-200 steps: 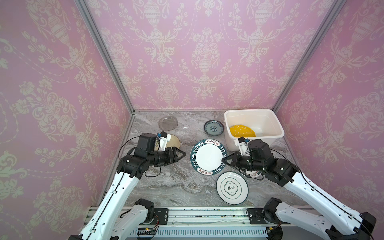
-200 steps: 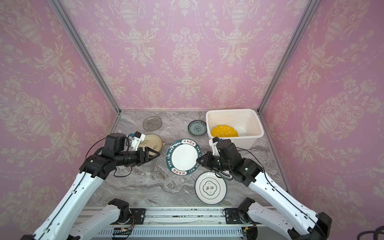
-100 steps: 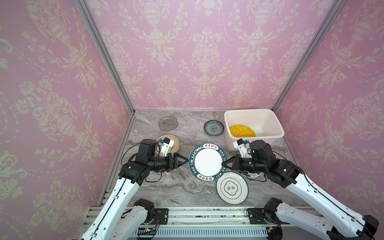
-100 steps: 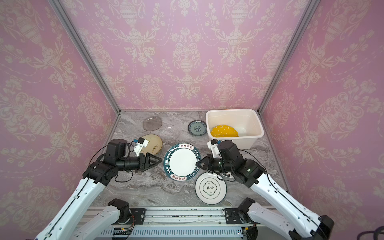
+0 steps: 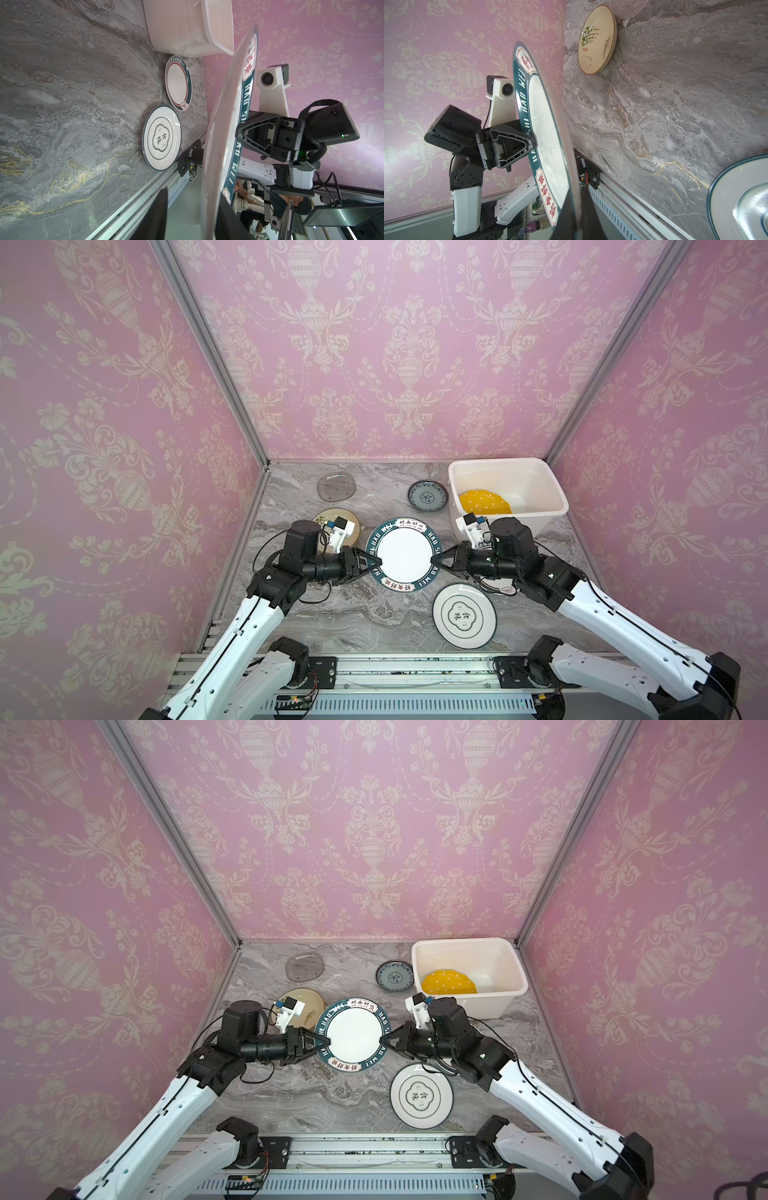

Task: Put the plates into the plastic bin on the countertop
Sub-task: 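Lift the HAO SHI HAO WEI plate upright between both grippers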

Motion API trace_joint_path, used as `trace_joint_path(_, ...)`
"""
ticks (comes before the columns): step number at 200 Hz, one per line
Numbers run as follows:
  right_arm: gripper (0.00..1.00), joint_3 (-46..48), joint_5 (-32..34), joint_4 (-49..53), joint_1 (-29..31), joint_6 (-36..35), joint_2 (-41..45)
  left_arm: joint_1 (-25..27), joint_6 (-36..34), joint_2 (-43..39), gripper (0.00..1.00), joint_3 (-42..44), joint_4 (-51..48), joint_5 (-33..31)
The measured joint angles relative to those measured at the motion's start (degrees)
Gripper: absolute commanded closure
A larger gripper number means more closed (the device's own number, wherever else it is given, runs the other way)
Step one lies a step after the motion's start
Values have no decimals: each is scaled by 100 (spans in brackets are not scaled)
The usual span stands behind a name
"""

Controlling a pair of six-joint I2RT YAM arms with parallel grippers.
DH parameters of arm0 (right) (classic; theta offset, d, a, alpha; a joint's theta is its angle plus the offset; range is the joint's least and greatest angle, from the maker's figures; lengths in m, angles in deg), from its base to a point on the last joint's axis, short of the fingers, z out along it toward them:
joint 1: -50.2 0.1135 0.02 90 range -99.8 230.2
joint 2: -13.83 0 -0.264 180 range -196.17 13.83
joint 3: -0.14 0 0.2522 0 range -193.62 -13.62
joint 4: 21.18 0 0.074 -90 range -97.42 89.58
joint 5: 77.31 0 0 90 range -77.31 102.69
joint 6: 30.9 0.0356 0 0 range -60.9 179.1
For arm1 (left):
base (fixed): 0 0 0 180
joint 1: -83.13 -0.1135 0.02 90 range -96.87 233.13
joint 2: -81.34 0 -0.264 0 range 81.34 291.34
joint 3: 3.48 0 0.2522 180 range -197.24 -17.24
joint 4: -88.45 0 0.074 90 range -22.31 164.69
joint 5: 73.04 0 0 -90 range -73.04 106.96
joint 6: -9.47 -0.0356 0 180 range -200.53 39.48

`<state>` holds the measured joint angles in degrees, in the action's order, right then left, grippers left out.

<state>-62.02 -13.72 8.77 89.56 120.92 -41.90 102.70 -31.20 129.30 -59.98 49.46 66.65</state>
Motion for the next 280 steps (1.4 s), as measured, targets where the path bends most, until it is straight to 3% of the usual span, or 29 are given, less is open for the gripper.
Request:
trace_joint_path(78,100,214,83,-529,188,229,-225,160,826,-177,100,457,892,-111)
trace_joint_path(95,100,214,90,-586,190,254,-225,162,892,-234,100,466,933,-179)
trace_joint_path(120,89,219,133,-647,192,256,-223,162,984,-273,100,468,1014,-251)
trace_joint_path(137,67,216,164,-627,205,201,-221,175,1062,-278,100,472,1106,-310)
trace_joint_path(172,56,-70,173,-153,243,-483,-208,201,1126,-177,100,398,1014,-393)
trace_joint_path(201,53,-380,153,221,177,-1086,-140,201,1130,-48,100,33,881,-350)
trace_joint_path(234,54,-398,-28,146,-83,-1279,-70,201,1161,-48,100,-168,881,-179)
trace_joint_path(280,65,-339,-361,-452,-323,-1174,-223,203,1165,-22,100,-170,719,0)
